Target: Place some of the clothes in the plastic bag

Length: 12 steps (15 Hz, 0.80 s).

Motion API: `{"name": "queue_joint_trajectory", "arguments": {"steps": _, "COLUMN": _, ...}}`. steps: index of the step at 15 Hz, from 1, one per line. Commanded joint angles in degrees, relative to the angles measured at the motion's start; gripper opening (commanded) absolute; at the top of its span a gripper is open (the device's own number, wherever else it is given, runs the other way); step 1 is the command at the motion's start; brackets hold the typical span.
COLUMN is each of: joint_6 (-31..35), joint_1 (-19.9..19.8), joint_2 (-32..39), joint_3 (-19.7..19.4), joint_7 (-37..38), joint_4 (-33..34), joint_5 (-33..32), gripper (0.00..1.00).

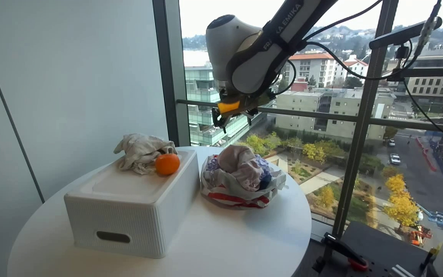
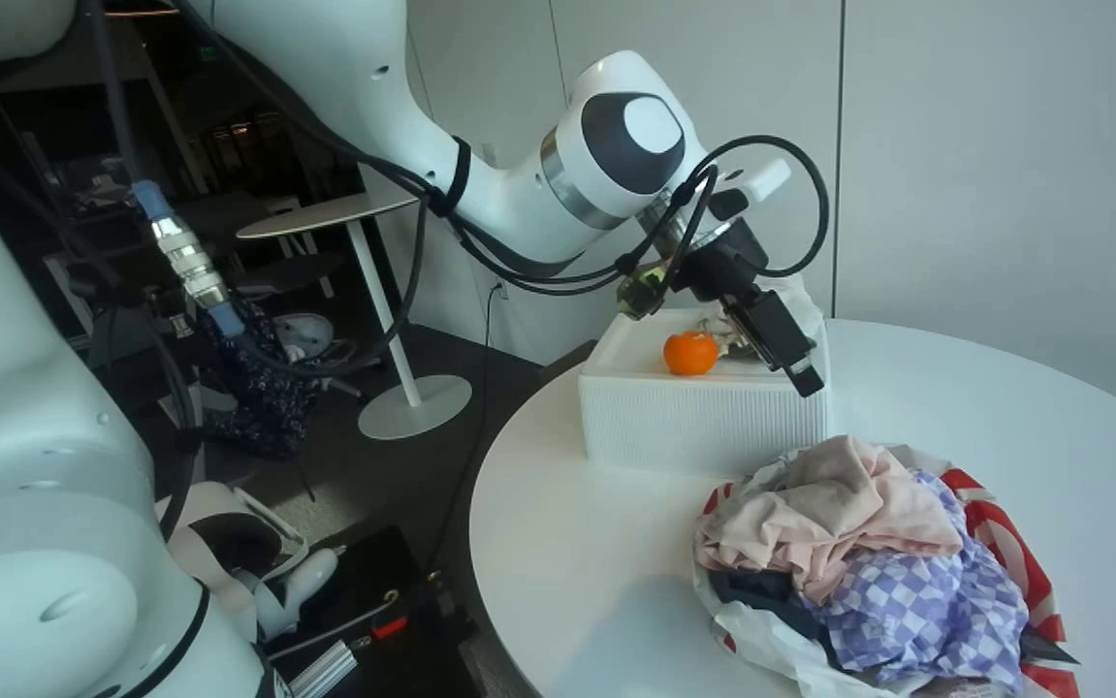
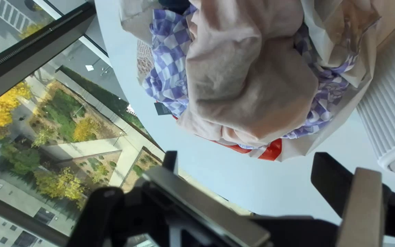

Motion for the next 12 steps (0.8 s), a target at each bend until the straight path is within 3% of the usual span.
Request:
{"name": "queue_joint_trajectory", "arguments": {"steps": 1, "joint_6": -2.23, "joint_1": -3.00, "joint_2": -2.97, "joint_3": 6.00, "joint_7": -3.18, "joint_4": -3.63, "joint_5": 3.72, "gripper": 1.00}}
{"name": "queue_joint_trajectory", "arguments": {"steps": 5, "joint_6": 2.00, "joint_1": -4.86, "joint_2": 1.29, "joint_3": 8.37, "joint_7": -0.15, "joint_4": -4.48, "joint_5": 2.56, "gripper": 1.00}}
{"name": "queue_joint_trajectory", "arguments": {"steps": 12, "joint_6": 8.29, "joint_1": -4.52, "joint_2": 9.58, "joint_3": 9.14, "joint_7": -2.69, "joint_4": -3.08, "joint_5": 6.92, "gripper": 1.00}}
